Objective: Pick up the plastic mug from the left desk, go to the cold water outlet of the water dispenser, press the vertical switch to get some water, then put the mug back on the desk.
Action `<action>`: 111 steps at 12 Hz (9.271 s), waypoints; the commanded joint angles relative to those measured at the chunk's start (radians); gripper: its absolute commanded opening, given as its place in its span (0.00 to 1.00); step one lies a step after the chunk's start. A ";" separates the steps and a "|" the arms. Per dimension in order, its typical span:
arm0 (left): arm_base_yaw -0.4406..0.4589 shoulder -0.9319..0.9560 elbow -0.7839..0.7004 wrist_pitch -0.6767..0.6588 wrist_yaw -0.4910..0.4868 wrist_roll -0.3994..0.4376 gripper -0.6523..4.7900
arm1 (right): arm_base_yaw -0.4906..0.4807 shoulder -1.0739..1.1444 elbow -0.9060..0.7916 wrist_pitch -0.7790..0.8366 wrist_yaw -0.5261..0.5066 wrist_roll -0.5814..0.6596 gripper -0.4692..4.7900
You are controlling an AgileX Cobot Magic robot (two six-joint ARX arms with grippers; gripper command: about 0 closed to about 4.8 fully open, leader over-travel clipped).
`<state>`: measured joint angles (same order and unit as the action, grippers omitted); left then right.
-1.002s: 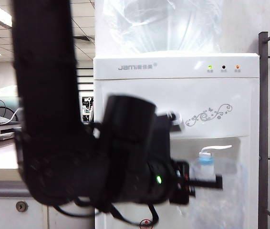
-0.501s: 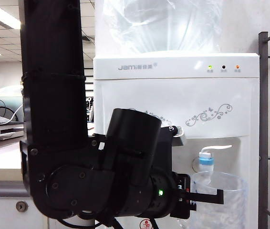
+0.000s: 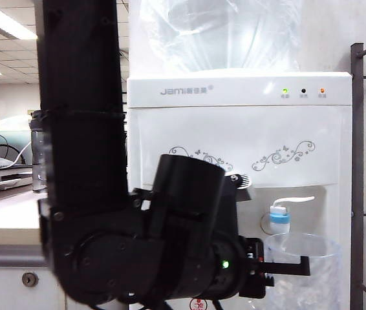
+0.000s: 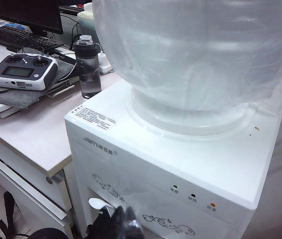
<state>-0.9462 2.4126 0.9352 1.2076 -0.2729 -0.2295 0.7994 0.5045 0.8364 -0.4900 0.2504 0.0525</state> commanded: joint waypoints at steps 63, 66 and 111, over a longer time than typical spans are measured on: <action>-0.135 0.107 0.142 -0.130 -0.502 -0.100 0.11 | 0.000 -0.055 0.003 -0.053 0.006 -0.003 0.09; -0.135 0.107 0.142 -0.113 -0.516 -0.119 0.11 | 0.000 -0.055 0.003 -0.053 0.006 -0.003 0.09; -0.140 0.080 0.150 -0.039 -0.571 -0.074 0.11 | -0.001 -0.055 -0.002 -0.062 0.043 -0.004 0.09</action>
<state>-1.0855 2.5034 1.0782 1.1259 -0.8303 -0.2962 0.7998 0.4500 0.8307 -0.5602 0.2928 0.0513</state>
